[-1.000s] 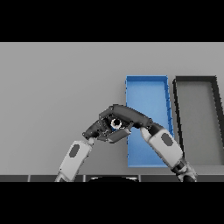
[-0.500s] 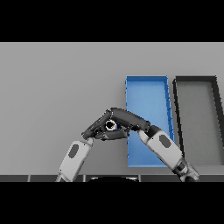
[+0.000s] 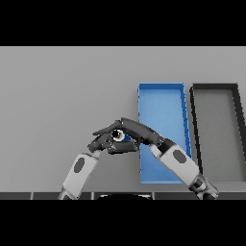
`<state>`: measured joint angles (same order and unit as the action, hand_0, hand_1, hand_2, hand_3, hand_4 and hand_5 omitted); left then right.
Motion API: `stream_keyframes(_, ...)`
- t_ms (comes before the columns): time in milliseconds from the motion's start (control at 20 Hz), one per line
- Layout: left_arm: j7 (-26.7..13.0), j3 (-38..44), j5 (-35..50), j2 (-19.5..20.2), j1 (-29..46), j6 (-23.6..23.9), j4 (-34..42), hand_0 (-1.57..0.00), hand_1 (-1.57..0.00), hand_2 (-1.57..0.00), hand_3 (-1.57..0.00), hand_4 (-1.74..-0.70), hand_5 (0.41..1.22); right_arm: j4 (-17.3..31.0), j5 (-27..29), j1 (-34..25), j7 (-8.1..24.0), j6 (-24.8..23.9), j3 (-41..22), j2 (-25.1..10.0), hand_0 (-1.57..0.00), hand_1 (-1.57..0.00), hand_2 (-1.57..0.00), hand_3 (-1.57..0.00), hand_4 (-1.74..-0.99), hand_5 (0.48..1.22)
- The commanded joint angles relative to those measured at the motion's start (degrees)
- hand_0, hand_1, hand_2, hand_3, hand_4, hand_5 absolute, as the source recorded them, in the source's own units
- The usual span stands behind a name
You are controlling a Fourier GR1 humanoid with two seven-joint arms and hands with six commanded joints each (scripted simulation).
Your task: Pick up the blue pipe and place it into the blue bin.
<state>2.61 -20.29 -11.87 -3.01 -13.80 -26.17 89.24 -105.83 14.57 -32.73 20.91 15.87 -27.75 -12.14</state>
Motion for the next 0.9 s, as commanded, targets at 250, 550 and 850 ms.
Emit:
stream_keyframes(250,-5.71,1.16,1.07,-0.79,1.53,0.5,0.41,-0.12,-0.11,-0.11,-0.1,-0.97,0.647,-0.41,-0.93,0.12,-0.72,-0.29,-0.58,-0.44,-1.57,-1.57,-1.57,-1.57,-1.74,1.219)
stream_keyframes(550,-6.64,1.07,-0.24,-1.37,0.77,1.72,-0.86,-0.03,-0.03,-0.03,-0.03,-0.93,0.484,-0.25,5.17,-0.06,0.21,-1.71,1.25,0.7,-1.57,-1.57,-1.57,-1.57,-1.741,1.22)
stream_keyframes(850,-8.32,0.62,-0.23,-1.48,1.02,1.39,-0.49,-0.01,-0.01,-0.01,-0.01,-0.91,0.45,-2.28,19.44,-11.32,9.35,-7.57,9.04,0.12,-1.57,-1.57,-1.57,-1.57,-1.741,1.221)
